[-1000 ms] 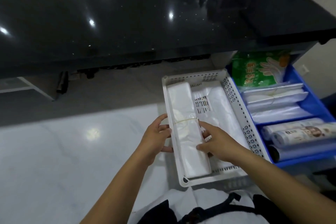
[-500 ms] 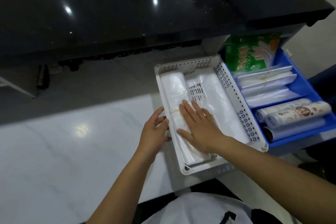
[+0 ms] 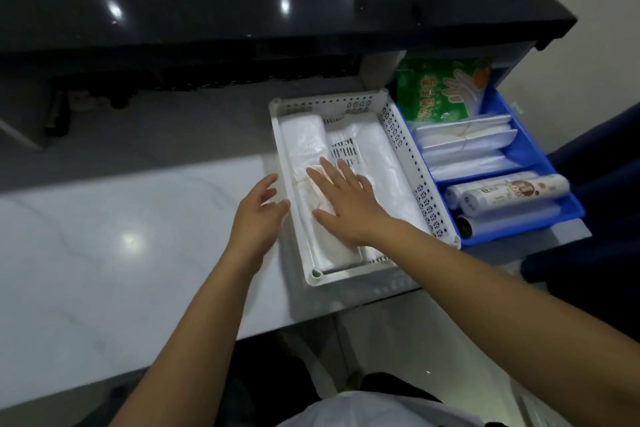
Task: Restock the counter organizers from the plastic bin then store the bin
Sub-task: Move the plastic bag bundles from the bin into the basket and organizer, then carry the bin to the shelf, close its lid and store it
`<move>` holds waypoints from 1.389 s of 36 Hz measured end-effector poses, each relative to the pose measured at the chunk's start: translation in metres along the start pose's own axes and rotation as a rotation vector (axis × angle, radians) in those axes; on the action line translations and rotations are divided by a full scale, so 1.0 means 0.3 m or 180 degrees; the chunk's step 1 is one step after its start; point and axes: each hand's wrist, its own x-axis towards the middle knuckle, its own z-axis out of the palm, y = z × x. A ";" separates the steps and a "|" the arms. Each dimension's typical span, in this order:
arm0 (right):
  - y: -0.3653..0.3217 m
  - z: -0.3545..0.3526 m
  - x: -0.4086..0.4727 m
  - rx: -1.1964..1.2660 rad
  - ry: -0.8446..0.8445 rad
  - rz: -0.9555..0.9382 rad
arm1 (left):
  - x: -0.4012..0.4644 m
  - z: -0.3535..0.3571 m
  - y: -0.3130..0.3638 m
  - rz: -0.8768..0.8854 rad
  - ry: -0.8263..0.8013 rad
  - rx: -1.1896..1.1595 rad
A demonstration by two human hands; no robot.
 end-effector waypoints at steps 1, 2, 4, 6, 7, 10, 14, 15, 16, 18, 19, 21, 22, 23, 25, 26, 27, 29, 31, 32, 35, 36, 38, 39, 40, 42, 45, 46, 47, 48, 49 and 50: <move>-0.006 -0.014 -0.025 0.0084 0.0120 -0.0038 | -0.022 -0.004 0.002 0.0080 0.0066 0.0131; -0.011 -0.024 -0.056 0.0186 0.0248 -0.0089 | -0.052 -0.005 0.005 0.0164 0.0135 0.0266; -0.016 -0.031 -0.135 0.0397 0.0429 -0.0193 | -0.130 -0.002 0.007 0.0320 0.0306 0.0593; -0.009 -0.018 -0.228 0.0566 0.0515 -0.0275 | -0.234 0.009 -0.005 0.0484 0.0462 0.0922; -0.001 -0.006 -0.279 0.0636 0.0544 -0.0310 | -0.294 0.018 -0.020 0.0555 0.0512 0.1029; 0.028 0.064 -0.452 0.0803 0.0656 -0.0458 | -0.485 0.054 -0.099 0.0685 0.0578 0.0968; 0.041 0.255 -0.686 0.1198 0.0563 -0.0655 | -0.736 0.134 -0.278 0.0633 0.1059 0.0563; 0.039 0.314 -0.733 0.1226 0.0372 -0.0707 | -0.795 0.151 -0.334 0.0518 0.1221 0.0562; 0.037 0.371 -0.775 0.1172 0.0136 -0.0793 | -0.857 0.165 -0.393 0.0354 0.1350 0.0602; 0.031 0.473 -0.832 0.0926 -0.0327 -0.1064 | -0.993 0.181 -0.511 0.0012 0.1507 0.0681; 0.022 0.515 -0.850 0.0805 -0.0520 -0.1196 | -1.068 0.184 -0.568 -0.0138 0.1557 0.0725; -0.010 0.585 -0.881 0.0559 -0.0875 -0.1395 | -1.224 0.189 -0.671 -0.0426 0.1758 0.0783; -0.032 0.617 -0.896 0.0419 -0.1026 -0.1486 | -1.303 0.190 -0.716 -0.0567 0.1929 0.0702; -0.054 0.648 -0.911 0.0282 -0.1157 -0.1562 | -1.375 0.192 -0.756 -0.0697 0.2104 0.0564; -0.101 0.702 -0.939 0.0078 -0.1399 -0.1669 | -1.498 0.194 -0.827 -0.0961 0.2410 0.0301; -0.124 0.724 -0.953 0.0022 -0.1494 -0.1718 | -1.550 0.193 -0.858 -0.1084 0.2542 0.0160; -0.148 0.742 -0.964 -0.0025 -0.1564 -0.1774 | -1.594 0.191 -0.888 -0.1195 0.2668 0.0005; -0.196 0.774 -0.980 -0.0150 -0.1657 -0.1902 | -1.659 0.178 -0.948 -0.1414 0.2885 -0.0320; -0.250 0.802 -0.991 -0.0323 -0.1698 -0.2039 | -1.700 0.145 -1.001 -0.1562 0.3054 -0.0686; -0.276 0.814 -0.993 -0.0420 -0.1716 -0.2096 | -1.713 0.120 -1.027 -0.1596 0.3105 -0.0862; -0.352 0.848 -0.988 -0.0676 -0.1763 -0.2218 | -1.727 0.019 -1.108 -0.1722 0.3162 -0.1406; -0.376 0.864 -0.980 -0.0744 -0.1779 -0.2228 | -1.724 -0.027 -1.138 -0.1806 0.3166 -0.1604; -0.429 0.909 -0.961 -0.0881 -0.1852 -0.2201 | -1.711 -0.127 -1.196 -0.1914 0.3169 -0.2122; -0.459 0.942 -0.951 -0.0968 -0.1862 -0.2186 | -1.700 -0.180 -1.223 -0.1869 0.3119 -0.2413; -0.487 0.978 -0.942 -0.1084 -0.1856 -0.2171 | -1.685 -0.234 -1.241 -0.1812 0.3037 -0.2696; -0.548 1.053 -0.930 -0.1392 -0.1875 -0.2150 | -1.654 -0.335 -1.280 -0.1756 0.2919 -0.3178; -0.623 1.144 -0.933 -0.1795 -0.2000 -0.1960 | -1.605 -0.474 -1.351 -0.1878 0.2727 -0.3410; -0.642 1.162 -0.944 -0.1813 -0.2061 -0.1774 | -1.591 -0.515 -1.363 -0.1930 0.2640 -0.3424; -0.660 1.175 -0.958 -0.1767 -0.2112 -0.1545 | -1.579 -0.552 -1.368 -0.1957 0.2575 -0.3445; -0.674 1.183 -0.974 -0.1680 -0.2143 -0.1320 | -1.570 -0.585 -1.369 -0.1955 0.2538 -0.3489; -0.687 1.191 -0.994 -0.1590 -0.2165 -0.1145 | -1.560 -0.616 -1.371 -0.1954 0.2565 -0.3541; -0.697 1.196 -1.015 -0.1545 -0.2187 -0.1047 | -1.550 -0.643 -1.376 -0.1968 0.2652 -0.3611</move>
